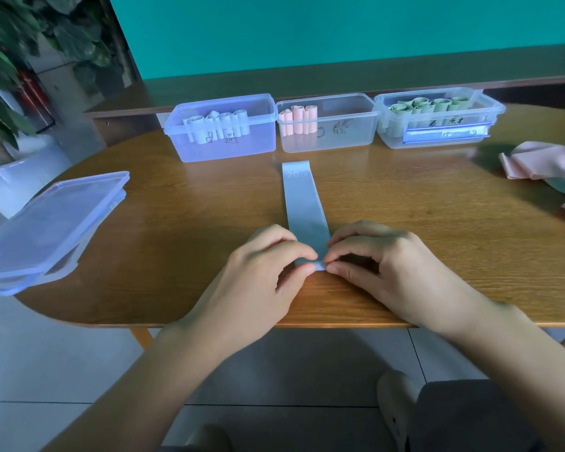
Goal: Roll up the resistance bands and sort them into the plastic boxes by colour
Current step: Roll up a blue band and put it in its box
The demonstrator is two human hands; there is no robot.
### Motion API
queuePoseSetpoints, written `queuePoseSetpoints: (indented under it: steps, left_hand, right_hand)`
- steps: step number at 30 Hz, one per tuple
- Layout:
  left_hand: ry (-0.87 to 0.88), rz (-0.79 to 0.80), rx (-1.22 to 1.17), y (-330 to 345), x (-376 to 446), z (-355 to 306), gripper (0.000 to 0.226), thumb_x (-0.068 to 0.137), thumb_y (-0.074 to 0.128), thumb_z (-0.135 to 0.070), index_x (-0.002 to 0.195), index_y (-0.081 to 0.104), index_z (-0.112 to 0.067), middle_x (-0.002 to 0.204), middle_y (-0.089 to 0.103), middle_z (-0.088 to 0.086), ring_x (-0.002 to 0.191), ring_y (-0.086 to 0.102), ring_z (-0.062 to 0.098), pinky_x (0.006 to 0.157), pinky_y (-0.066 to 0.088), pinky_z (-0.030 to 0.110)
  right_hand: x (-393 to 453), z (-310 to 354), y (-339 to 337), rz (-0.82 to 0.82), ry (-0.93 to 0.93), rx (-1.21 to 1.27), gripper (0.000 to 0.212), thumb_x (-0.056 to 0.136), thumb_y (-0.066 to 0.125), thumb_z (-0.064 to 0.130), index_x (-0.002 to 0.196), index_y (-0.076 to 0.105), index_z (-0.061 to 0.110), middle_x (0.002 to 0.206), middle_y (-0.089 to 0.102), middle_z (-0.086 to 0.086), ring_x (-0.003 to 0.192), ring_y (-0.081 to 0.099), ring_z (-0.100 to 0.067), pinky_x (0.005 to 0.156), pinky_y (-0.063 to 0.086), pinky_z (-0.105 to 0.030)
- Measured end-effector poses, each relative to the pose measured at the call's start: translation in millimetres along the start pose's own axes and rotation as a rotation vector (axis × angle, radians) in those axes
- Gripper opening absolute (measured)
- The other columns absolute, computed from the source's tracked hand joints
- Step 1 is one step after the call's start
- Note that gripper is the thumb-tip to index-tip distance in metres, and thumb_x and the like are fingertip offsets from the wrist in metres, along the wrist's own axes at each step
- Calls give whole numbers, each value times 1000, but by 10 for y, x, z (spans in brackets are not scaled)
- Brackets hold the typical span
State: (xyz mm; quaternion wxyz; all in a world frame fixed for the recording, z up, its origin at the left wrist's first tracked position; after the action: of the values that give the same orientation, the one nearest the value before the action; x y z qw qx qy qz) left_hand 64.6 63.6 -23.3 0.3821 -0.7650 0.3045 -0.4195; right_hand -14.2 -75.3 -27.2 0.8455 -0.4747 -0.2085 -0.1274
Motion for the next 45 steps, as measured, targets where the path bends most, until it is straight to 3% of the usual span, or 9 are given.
queuePoseSetpoints:
  steps: [10,15,18,21,33,39,41,45]
  left_hand:
    - [-54,16,29,48,101,108,26,97,57,-39,114,72,-25,108,59,-14,96,53,3,75,44,8]
    - [-49,2,39,37,121,111,32,97,53,-40,115,74,-24,107,59,-12,95,55,3,77,43,7]
    - [-42,-31,46,23,128,117,25,97,59,-36,116,72,-25,110,59,-13,99,52,1,77,42,3]
    - [-9,-34,39,27,125,104,18,96,62,-32,112,71,-26,110,60,-14,100,54,2,80,47,10]
    - [-51,-17,85,66,152,166,21,99,59,-30,118,69,-28,113,61,-15,106,48,1,81,33,2]
    - [-70,-37,83,63,140,189,27,97,63,-31,123,67,-27,117,63,-13,106,51,1,84,35,7]
    - [-86,-35,76,63,136,203,29,96,63,-35,125,66,-29,119,62,-14,107,52,1,85,41,11]
    - [-130,-8,12,48,141,229,45,90,58,-56,129,62,-34,125,60,-16,109,54,1,89,52,23]
  right_hand:
    - [50,-51,5,-59,-3,-80,25,99,59,35,111,76,22,118,63,6,103,65,-10,87,55,-38]
    - [62,-28,2,-45,-16,-73,22,98,61,35,108,77,24,109,65,11,102,63,-10,84,55,-39]
    - [85,-74,16,-35,19,-66,23,98,58,38,109,76,27,109,64,13,104,62,-10,85,55,-41]
    - [96,-96,20,-32,37,-50,23,98,59,37,110,76,28,109,64,13,103,62,-8,85,55,-39]
    - [75,-32,19,-56,1,-116,26,99,57,36,116,73,24,115,65,7,109,61,-16,89,54,-41]
    - [89,-46,23,-57,27,-106,24,97,60,32,115,73,23,114,64,9,108,62,-15,87,56,-42]
    - [94,-24,11,-68,13,-108,21,97,62,31,111,74,22,110,64,9,104,62,-12,88,55,-37]
    - [80,-10,-79,-134,19,-51,18,96,65,29,107,76,21,105,63,11,98,61,0,89,43,-11]
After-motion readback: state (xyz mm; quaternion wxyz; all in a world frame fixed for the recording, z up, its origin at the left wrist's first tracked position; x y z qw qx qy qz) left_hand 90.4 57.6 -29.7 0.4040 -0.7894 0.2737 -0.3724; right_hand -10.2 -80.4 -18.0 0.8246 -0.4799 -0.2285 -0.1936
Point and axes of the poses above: each hand's wrist, its own x-axis towards the middle knuckle, its own y-axis out of the palm, z = x × y, the point moved 8 cm from there along x, towards the middle knuckle
